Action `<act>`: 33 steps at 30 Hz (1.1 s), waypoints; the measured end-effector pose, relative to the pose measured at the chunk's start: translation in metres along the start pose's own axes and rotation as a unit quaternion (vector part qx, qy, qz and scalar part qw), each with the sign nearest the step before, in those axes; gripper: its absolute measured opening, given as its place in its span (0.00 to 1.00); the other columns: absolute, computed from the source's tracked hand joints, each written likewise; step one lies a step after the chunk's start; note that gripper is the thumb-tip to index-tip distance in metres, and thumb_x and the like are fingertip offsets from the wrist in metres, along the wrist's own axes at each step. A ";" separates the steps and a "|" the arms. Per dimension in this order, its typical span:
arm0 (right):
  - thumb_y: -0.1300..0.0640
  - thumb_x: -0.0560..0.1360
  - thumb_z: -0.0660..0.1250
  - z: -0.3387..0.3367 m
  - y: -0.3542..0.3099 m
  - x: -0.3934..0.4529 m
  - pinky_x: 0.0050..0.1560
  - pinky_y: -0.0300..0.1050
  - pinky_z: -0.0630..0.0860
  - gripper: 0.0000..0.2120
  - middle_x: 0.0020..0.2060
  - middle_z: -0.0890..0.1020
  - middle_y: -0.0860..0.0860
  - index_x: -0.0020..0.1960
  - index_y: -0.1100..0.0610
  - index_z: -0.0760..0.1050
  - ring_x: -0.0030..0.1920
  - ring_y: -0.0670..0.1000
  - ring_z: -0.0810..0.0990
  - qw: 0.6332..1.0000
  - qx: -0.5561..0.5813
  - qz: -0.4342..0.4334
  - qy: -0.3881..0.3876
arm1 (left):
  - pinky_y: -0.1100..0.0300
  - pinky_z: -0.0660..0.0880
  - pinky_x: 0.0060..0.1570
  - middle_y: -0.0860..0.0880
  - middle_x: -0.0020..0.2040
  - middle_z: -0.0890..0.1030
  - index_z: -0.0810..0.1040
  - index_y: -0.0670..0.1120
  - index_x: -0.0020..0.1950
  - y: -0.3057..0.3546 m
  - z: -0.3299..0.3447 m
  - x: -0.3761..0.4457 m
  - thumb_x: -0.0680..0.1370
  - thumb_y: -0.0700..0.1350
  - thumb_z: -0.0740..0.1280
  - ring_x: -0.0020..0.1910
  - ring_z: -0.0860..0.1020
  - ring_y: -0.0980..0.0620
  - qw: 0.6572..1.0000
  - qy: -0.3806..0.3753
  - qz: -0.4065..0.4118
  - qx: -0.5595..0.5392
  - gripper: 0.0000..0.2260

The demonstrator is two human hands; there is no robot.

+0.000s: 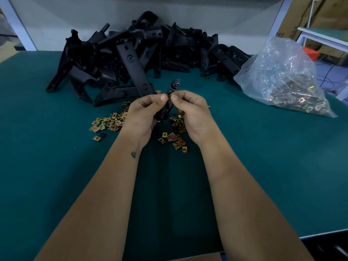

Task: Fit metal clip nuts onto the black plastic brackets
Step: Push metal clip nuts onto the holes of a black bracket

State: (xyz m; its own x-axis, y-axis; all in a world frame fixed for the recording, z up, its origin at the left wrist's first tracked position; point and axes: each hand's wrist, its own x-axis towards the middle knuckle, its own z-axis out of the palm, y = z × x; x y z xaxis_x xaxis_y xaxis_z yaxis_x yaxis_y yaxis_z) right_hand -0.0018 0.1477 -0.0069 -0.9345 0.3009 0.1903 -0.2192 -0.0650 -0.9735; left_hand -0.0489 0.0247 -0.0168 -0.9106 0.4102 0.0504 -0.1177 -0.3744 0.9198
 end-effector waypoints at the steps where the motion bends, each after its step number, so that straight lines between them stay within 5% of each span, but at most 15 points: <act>1: 0.64 0.78 0.66 -0.001 0.000 0.000 0.38 0.27 0.70 0.07 0.37 0.80 0.47 0.42 0.57 0.77 0.35 0.35 0.76 1.000 0.003 -0.001 -0.006 | 0.54 0.75 0.58 0.43 0.60 0.77 0.84 0.43 0.44 0.000 0.000 -0.001 0.70 0.46 0.70 0.68 0.73 0.42 1.000 -0.003 -0.001 -0.008 0.07; 7: 0.63 0.79 0.65 -0.001 -0.004 -0.001 0.41 0.36 0.65 0.08 0.34 0.78 0.43 0.43 0.55 0.78 0.34 0.39 0.71 0.999 0.035 0.021 -0.023 | 0.49 0.73 0.64 0.40 0.62 0.76 0.86 0.45 0.41 0.002 -0.002 -0.003 0.70 0.45 0.71 0.65 0.75 0.41 1.000 -0.015 0.008 -0.021 0.06; 11: 0.63 0.81 0.61 0.003 -0.004 -0.002 0.41 0.38 0.64 0.14 0.31 0.76 0.45 0.39 0.56 0.78 0.34 0.44 0.66 0.998 0.049 0.025 -0.024 | 0.53 0.76 0.55 0.40 0.61 0.78 0.85 0.46 0.43 0.001 -0.001 0.000 0.73 0.44 0.70 0.57 0.78 0.47 0.999 0.040 0.028 -0.001 0.04; 15: 0.59 0.81 0.63 0.008 -0.003 -0.001 0.40 0.37 0.66 0.14 0.30 0.72 0.47 0.38 0.54 0.79 0.32 0.43 0.67 0.998 0.031 0.020 0.048 | 0.60 0.79 0.42 0.49 0.46 0.85 0.84 0.47 0.45 -0.001 -0.001 0.002 0.77 0.44 0.70 0.44 0.82 0.55 0.996 0.059 0.048 0.045 0.04; 18: 0.56 0.81 0.62 0.002 0.000 0.002 0.33 0.26 0.68 0.12 0.23 0.74 0.36 0.42 0.53 0.80 0.28 0.35 0.72 0.990 -0.094 0.030 0.101 | 0.48 0.79 0.56 0.50 0.46 0.86 0.84 0.48 0.46 -0.004 0.000 0.005 0.81 0.43 0.66 0.51 0.83 0.49 0.991 0.100 0.038 0.079 0.08; 24: 0.58 0.80 0.62 0.002 0.006 0.003 0.31 0.26 0.69 0.07 0.37 0.78 0.44 0.47 0.51 0.77 0.31 0.34 0.73 0.967 -0.200 -0.018 0.155 | 0.44 0.73 0.66 0.50 0.47 0.84 0.83 0.50 0.42 0.000 -0.003 0.010 0.81 0.46 0.66 0.56 0.80 0.48 0.980 0.185 0.053 0.055 0.10; 28: 0.57 0.80 0.60 -0.009 0.004 0.003 0.27 0.31 0.66 0.06 0.33 0.74 0.43 0.49 0.50 0.75 0.27 0.38 0.70 0.960 -0.174 -0.004 0.222 | 0.50 0.74 0.57 0.54 0.45 0.83 0.80 0.50 0.36 0.005 -0.010 0.013 0.81 0.49 0.66 0.54 0.79 0.49 0.976 0.212 0.050 0.027 0.14; 31: 0.57 0.79 0.61 -0.011 0.003 0.002 0.35 0.35 0.70 0.07 0.38 0.77 0.42 0.50 0.49 0.77 0.34 0.38 0.74 0.946 -0.247 0.006 0.212 | 0.45 0.74 0.58 0.56 0.45 0.82 0.76 0.50 0.34 0.007 -0.014 0.013 0.81 0.51 0.66 0.57 0.78 0.47 0.973 0.227 0.049 0.012 0.15; 33: 0.55 0.78 0.62 -0.006 0.004 0.002 0.47 0.42 0.74 0.08 0.46 0.80 0.44 0.51 0.48 0.80 0.47 0.44 0.77 0.929 -0.341 -0.014 0.145 | 0.47 0.75 0.55 0.57 0.38 0.80 0.75 0.51 0.32 0.008 -0.016 0.014 0.81 0.51 0.66 0.47 0.76 0.50 0.972 0.228 0.050 0.000 0.17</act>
State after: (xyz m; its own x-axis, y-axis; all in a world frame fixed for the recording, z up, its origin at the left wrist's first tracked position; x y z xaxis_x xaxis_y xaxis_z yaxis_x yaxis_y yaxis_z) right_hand -0.0028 0.1542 -0.0109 -0.7941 0.5439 0.2714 0.0789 0.5350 -0.8411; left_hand -0.0685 0.0140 -0.0148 -0.9985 -0.0396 -0.0375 -0.0188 -0.3940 0.9189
